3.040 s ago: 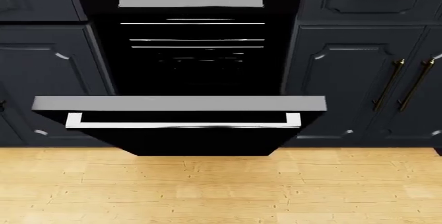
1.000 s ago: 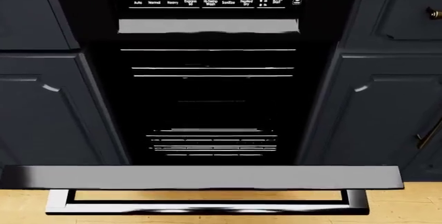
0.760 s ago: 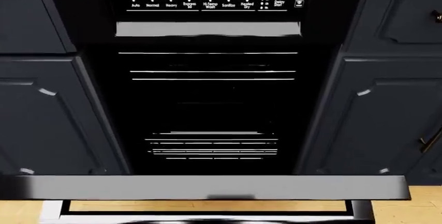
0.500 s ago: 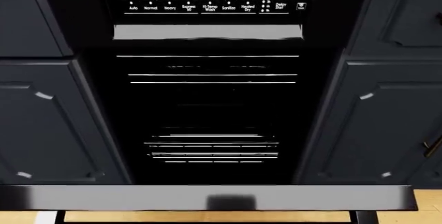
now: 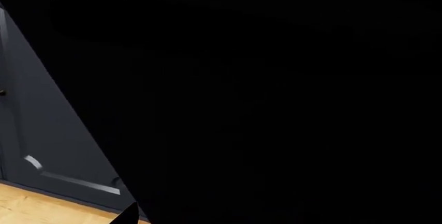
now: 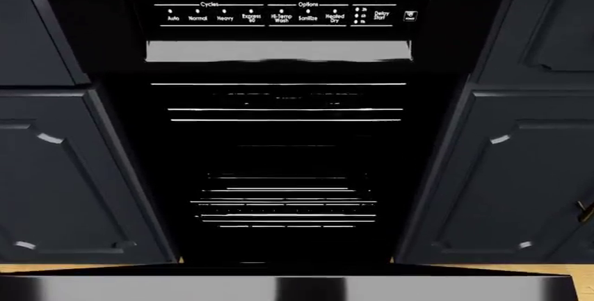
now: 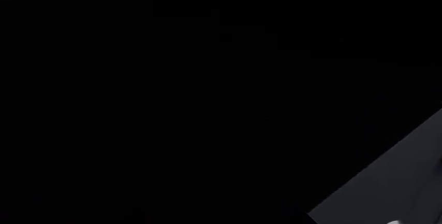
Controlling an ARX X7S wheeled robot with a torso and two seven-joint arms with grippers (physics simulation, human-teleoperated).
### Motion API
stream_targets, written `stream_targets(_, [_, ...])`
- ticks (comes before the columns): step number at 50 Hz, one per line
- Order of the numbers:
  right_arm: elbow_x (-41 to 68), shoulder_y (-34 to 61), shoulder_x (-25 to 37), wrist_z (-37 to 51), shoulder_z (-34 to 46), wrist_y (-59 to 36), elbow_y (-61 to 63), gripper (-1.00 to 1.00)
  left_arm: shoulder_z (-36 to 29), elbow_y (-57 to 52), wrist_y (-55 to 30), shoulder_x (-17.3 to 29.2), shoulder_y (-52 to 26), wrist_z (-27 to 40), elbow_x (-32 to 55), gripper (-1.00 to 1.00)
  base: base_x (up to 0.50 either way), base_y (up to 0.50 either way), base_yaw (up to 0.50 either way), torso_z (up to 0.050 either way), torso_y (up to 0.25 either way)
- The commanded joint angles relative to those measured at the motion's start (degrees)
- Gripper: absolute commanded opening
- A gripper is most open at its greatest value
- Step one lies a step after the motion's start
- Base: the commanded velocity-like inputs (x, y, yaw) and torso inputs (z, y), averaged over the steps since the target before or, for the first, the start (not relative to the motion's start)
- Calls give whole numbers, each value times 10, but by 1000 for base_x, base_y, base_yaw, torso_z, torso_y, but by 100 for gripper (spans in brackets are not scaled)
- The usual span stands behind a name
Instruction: Close the dishwasher door
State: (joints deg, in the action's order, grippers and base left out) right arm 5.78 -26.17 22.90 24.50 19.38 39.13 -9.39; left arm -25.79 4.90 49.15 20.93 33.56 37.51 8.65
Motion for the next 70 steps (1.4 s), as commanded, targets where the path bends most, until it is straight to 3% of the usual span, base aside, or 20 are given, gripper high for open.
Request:
stream_targets(1, [-3, -1, 1, 1, 3, 3, -1, 100, -1, -1, 0, 1, 1, 2, -1, 100, 0, 0, 0, 0, 0])
stream_targets(16, [-2, 0, 2, 3, 4, -4, 2, 100, -2, -7, -9, 3, -1, 5, -2, 100, 0, 0, 0, 0, 0])
stream_targets(49, [56, 63, -4, -48, 42, -157, -24, 100, -46, 18, -170, 10, -103, -46, 70, 100, 0, 0, 0, 0, 0])
stream_targets(70, [41, 95, 5, -44, 55, -222, 37, 100, -57, -87, -281, 46, -146, -48, 85, 100, 0, 0, 0, 0, 0])
